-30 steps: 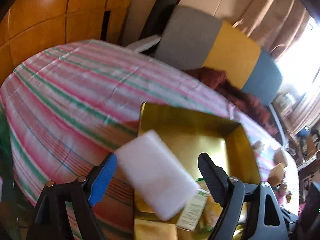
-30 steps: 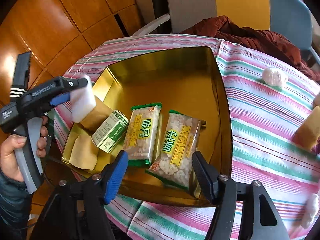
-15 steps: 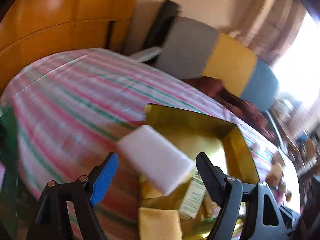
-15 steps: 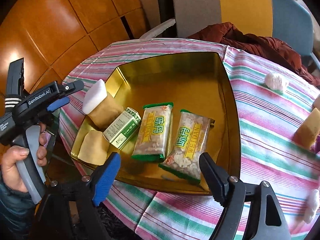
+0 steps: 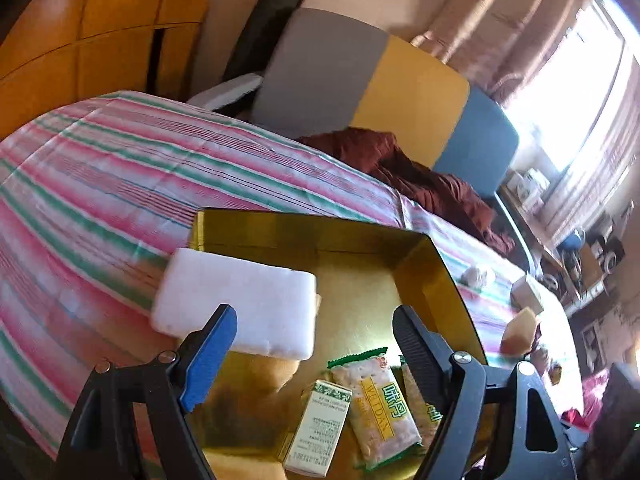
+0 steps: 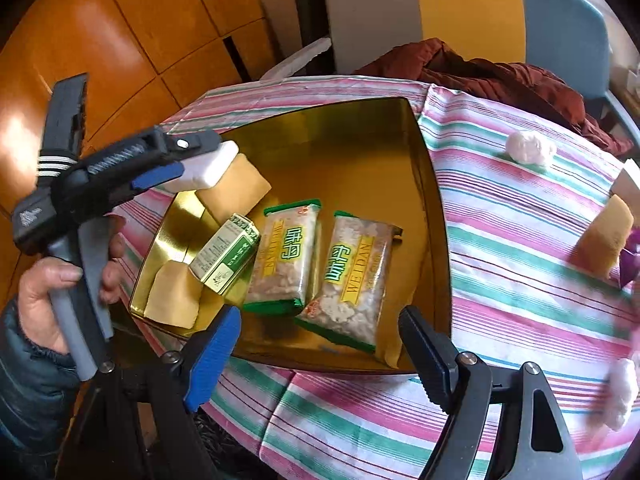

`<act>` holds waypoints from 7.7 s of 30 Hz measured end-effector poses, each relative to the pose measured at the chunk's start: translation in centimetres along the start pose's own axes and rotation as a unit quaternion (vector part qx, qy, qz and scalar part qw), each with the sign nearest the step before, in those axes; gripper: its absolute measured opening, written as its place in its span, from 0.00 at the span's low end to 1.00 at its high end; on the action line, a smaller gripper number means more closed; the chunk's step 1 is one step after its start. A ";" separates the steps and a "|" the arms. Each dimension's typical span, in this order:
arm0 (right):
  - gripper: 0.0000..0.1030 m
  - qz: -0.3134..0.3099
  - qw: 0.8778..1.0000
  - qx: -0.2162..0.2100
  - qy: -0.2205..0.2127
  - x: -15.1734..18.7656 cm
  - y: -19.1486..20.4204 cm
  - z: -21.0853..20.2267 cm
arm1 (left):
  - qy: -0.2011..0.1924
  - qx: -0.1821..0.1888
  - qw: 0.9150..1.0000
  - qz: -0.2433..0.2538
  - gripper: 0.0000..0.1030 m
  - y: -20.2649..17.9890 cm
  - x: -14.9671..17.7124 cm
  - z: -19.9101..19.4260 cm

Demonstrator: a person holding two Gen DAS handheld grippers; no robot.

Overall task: Organize objects
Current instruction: 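Lower the white foam block into the tray with the left tool, then move both tools from the tray toward the remaining items on the cloth, then grasp the yellow sponge with the left tool while the right tool grasps the pink roller, then carry the sponge and pink roller into the tray and release both, then withdraw both tools from the tray toward the remaining items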

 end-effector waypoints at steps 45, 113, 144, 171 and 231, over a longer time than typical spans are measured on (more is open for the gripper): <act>0.99 0.028 0.996 0.053 -0.064 0.0 -3.6 -4.3 | 0.016 -0.038 0.994 0.103 0.78 -6.1 8.8 -5.5; 0.68 0.231 0.964 0.093 -0.089 8.9 -28.5 -14.0 | 0.156 0.084 0.915 0.362 0.78 -31.9 18.1 10.8; 0.68 0.262 0.947 0.080 -0.170 8.1 -29.6 -17.2 | 0.184 0.114 0.925 0.311 0.49 -31.6 19.3 11.4; 0.68 0.066 0.994 -0.014 -0.089 -0.5 -11.8 -7.2 | 0.057 0.021 0.990 0.128 0.49 -7.4 9.1 -2.9; 1.00 -0.018 0.997 0.016 -0.069 -2.4 0.2 -2.3 | -0.015 -0.059 0.993 0.104 0.67 -3.6 7.7 -7.6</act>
Point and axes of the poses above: each gripper's, at about its wrist camera, not at the fingertips, and z roughly the way its jaws point, y to its left, x to its underside, the point moved 8 cm from there along z, roughly the way its jaws point, and after that the axes turned 9 degrees about -z, right-handed, at the moved point
